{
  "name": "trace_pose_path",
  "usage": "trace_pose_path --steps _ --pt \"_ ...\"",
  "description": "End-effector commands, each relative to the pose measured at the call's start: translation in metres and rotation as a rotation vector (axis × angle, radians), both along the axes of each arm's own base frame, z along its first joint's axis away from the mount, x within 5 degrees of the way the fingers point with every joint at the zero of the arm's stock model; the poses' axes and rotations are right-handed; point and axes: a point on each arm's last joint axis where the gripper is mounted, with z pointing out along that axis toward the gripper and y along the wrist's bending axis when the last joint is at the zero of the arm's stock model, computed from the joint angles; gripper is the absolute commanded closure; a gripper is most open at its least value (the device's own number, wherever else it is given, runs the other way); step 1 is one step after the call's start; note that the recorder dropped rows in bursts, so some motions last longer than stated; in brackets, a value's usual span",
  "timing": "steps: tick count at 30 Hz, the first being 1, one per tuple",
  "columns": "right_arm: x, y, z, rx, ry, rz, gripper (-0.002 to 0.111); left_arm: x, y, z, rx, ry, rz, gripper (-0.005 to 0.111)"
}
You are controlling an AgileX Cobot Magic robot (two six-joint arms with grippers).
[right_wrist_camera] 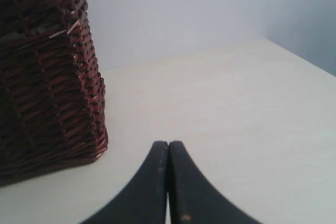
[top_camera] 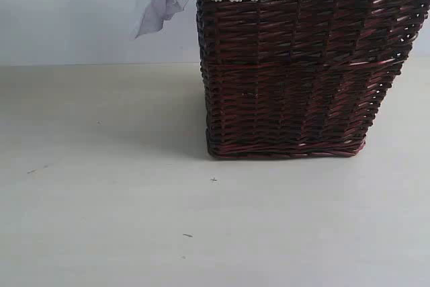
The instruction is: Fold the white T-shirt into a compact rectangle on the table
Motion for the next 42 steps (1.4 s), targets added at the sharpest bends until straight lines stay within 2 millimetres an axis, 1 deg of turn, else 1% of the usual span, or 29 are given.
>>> trace_pose_path --steps 1,9,10,12,14,15,17,19,21,23,24,27,29,30,31,33,34,35,37,39,42 --pt "0.000 0.000 0.000 -0.013 -0.005 -0.001 0.108 -0.001 0.000 0.000 -0.006 -0.004 -0.010 0.107" --pt "0.000 0.000 0.000 -0.013 -0.005 -0.001 0.108 0.000 -0.001 0.001 -0.004 0.007 -0.017 0.107" --pt "0.000 0.000 0.000 -0.013 -0.005 -0.001 0.108 0.002 -0.002 0.007 -0.002 0.014 -0.019 0.107" --pt "0.000 0.000 0.000 -0.013 -0.005 -0.001 0.108 0.009 -0.003 0.025 0.003 0.043 -0.020 0.107" --pt "0.000 0.000 0.000 -0.013 -0.005 -0.001 0.108 0.022 -0.004 0.047 0.007 0.081 -0.020 0.107" --pt "0.000 0.000 0.000 -0.013 -0.005 -0.001 0.108 0.033 -0.005 0.062 0.011 0.103 -0.020 0.107" --pt "0.000 0.000 0.000 -0.013 -0.005 -0.001 0.108 0.049 -0.007 0.082 0.019 0.117 -0.021 0.107" --pt "0.000 0.000 0.000 -0.013 -0.005 -0.001 0.108 0.063 -0.009 0.097 0.017 0.136 -0.029 0.107" --pt "0.000 0.000 0.000 -0.013 -0.005 -0.001 0.108 0.074 -0.016 0.106 0.004 0.202 -0.089 0.107" --pt "0.000 0.000 0.000 -0.013 -0.005 -0.001 0.108 0.082 -0.023 0.116 -0.081 0.269 -0.162 0.107" --pt "0.000 0.000 0.000 -0.013 -0.003 -0.002 0.108 0.084 -0.027 0.120 -0.094 0.294 -0.201 0.107" --pt "0.000 0.000 0.000 -0.013 -0.003 -0.002 0.108 0.091 -0.040 0.117 -0.014 0.456 -0.366 0.107" --pt "0.000 0.000 0.000 -0.013 -0.003 -0.002 0.108 0.097 -0.045 0.109 0.081 0.584 -0.463 0.107" --pt "0.000 0.000 0.000 -0.013 -0.003 -0.002 0.108 0.099 -0.047 0.105 0.106 0.636 -0.500 0.107" --pt "0.000 0.000 0.000 -0.013 -0.003 -0.002 0.108 0.104 -0.047 0.100 0.170 0.671 -0.529 0.107" --pt "0.000 0.000 0.000 -0.013 -0.003 -0.002 0.108 0.113 -0.044 0.095 0.333 0.656 -0.558 0.107" --pt "0.000 0.000 0.000 -0.013 -0.003 -0.002 0.108 0.117 -0.039 0.092 0.492 0.623 -0.566 0.107" --pt "0.000 0.000 0.000 -0.013 -0.003 -0.002 0.108 0.120 -0.036 0.090 0.559 0.615 -0.554 0.107" --pt "0.000 0.000 0.000 -0.013 -0.003 -0.002 0.108 0.124 -0.033 0.089 0.608 0.600 -0.520 0.107" --pt "0.000 0.000 0.000 -0.013 -0.003 -0.002 0.108 0.125 -0.035 0.091 0.644 0.555 -0.549 0.107" --pt "0.000 0.000 0.000 -0.013 -0.003 -0.002 0.108 0.131 -0.042 0.096 0.814 0.339 -0.664 0.104"
